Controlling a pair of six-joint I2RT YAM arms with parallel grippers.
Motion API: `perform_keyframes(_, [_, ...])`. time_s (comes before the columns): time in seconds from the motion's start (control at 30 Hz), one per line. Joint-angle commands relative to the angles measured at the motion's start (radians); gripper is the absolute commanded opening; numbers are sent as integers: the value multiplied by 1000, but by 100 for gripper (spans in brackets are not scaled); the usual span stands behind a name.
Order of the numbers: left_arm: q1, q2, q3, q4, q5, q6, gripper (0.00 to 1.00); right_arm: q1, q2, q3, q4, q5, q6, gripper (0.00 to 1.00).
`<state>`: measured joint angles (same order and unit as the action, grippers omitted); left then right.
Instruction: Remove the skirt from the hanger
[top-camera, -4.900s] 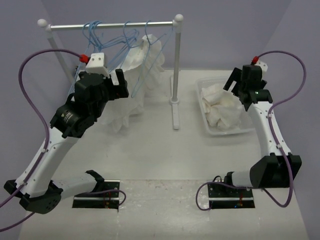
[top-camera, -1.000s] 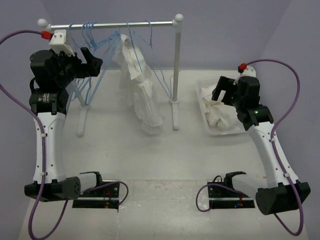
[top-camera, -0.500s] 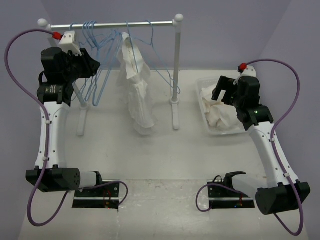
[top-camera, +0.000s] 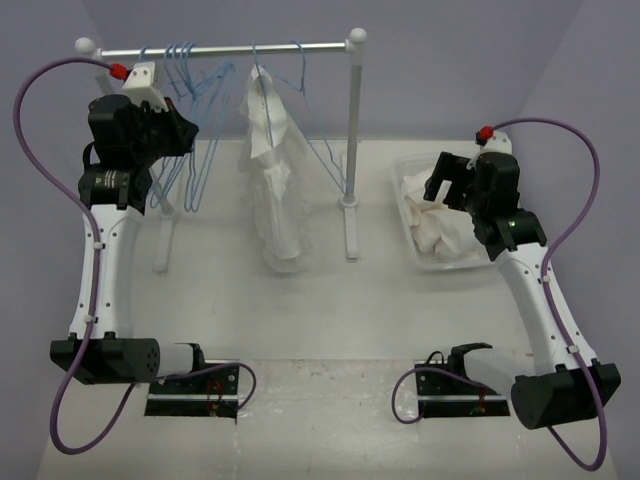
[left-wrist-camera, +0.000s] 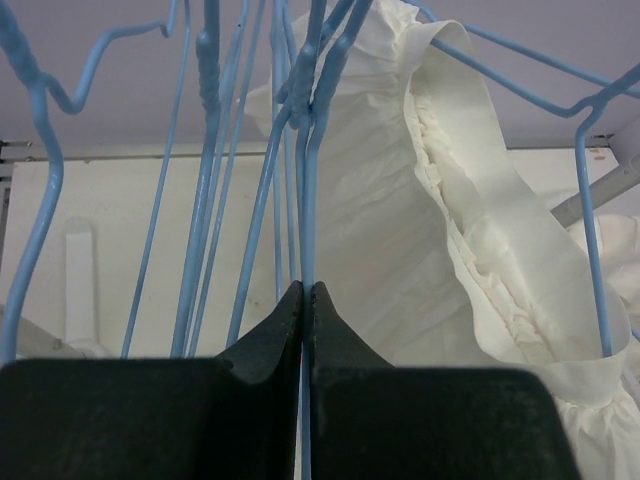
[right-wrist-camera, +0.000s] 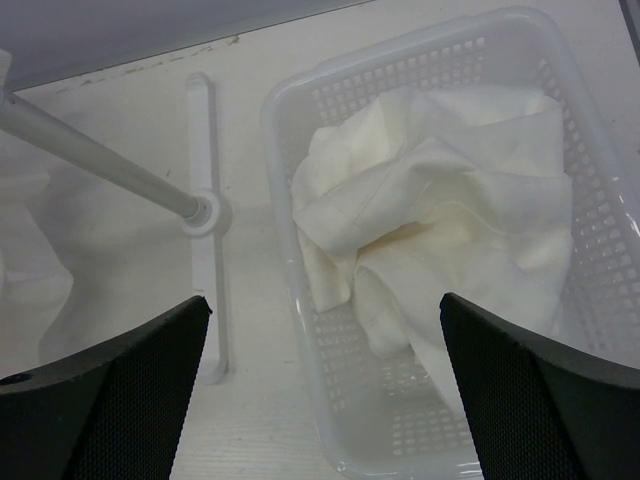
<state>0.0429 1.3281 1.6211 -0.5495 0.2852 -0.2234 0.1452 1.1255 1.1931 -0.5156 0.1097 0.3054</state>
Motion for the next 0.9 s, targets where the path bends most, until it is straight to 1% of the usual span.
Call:
perform_keyframes(0.0, [-29, -30, 39, 2, -21, 19, 0, 4, 8, 8, 20, 2, -19, 99])
perform_keyframes(0.13, [-32, -24, 52, 6, -35, 27, 0, 4, 10, 8, 20, 4, -19, 99])
perform_keyframes(0.17, [-58, -23, 56, 8, -35, 30, 0, 4, 10, 8, 20, 5, -19, 99])
perform_keyframes(0.43, [-98, -10, 79, 37, -23, 59, 0, 4, 10, 7, 20, 10, -23, 99])
perform_keyframes(0.57, [-115, -3, 94, 37, -49, 67, 0, 4, 8, 5, 19, 16, -25, 99])
perform_keyframes(0.73, [-115, -4, 79, 36, -138, 50, 0, 4, 11, 5, 17, 24, -25, 99])
perform_keyframes(0.8, [-115, -12, 56, 23, -225, 38, 0, 4, 11, 5, 14, 30, -26, 99])
perform_keyframes(0.83, [-115, -12, 56, 23, -225, 38, 0, 4, 11, 5, 14, 30, -26, 99])
perform_keyframes(0.87, [-115, -21, 34, 19, -278, 33, 0, 4, 14, 6, 14, 31, -28, 99])
